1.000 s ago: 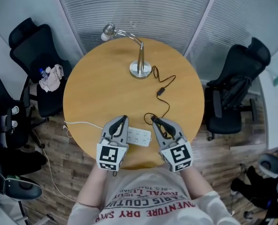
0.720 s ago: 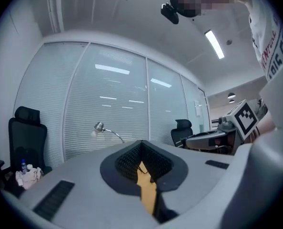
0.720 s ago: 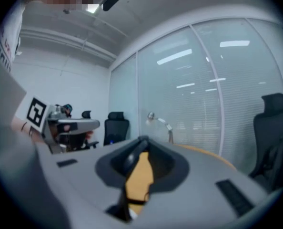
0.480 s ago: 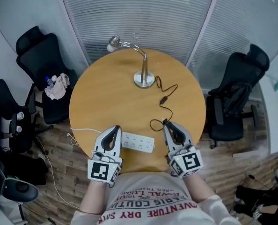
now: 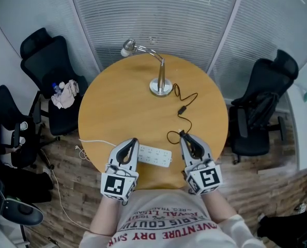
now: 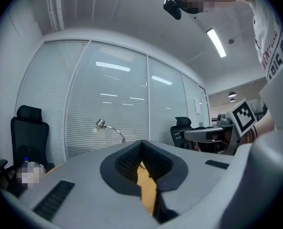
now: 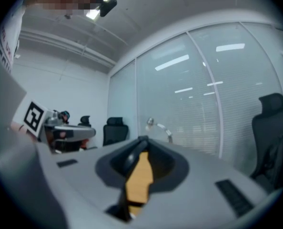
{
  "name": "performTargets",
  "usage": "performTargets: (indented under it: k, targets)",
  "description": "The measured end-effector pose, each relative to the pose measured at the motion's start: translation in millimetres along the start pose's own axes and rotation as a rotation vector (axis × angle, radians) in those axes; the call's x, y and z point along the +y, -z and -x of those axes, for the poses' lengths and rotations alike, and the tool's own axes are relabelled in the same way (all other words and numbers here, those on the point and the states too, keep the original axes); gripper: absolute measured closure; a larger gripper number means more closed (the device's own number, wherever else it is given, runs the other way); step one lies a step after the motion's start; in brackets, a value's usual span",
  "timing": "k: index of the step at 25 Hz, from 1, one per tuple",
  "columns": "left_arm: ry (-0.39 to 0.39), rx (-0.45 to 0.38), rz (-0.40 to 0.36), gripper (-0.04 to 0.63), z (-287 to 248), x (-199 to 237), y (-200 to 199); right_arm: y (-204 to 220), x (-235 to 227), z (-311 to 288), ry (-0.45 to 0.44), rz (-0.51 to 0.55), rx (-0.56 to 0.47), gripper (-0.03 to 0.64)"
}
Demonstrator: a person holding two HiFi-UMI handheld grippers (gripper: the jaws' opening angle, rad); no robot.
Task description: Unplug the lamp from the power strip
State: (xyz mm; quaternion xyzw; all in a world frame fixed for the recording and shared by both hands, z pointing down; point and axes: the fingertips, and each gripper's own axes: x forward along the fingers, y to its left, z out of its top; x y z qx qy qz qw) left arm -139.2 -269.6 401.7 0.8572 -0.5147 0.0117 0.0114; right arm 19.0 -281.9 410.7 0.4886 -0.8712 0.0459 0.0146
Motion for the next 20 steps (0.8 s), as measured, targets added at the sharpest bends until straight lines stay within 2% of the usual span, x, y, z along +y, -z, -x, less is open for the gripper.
performTargets:
  k: [7, 14, 20]
  targets:
    - [-0.001, 0.006, 0.02, 0.568, -2, 1, 0, 3, 1, -2, 0.005, -0.002, 0.01, 0.545]
    - [0.008, 0.007, 0.006, 0.568, -5, -2, 0, 6, -2, -3, 0.018, 0.002, 0.018, 0.545]
    - [-0.008, 0.043, -0.007, 0.568, -12, 0, 6, 10, -7, -6, 0.026, 0.005, 0.032, 0.545]
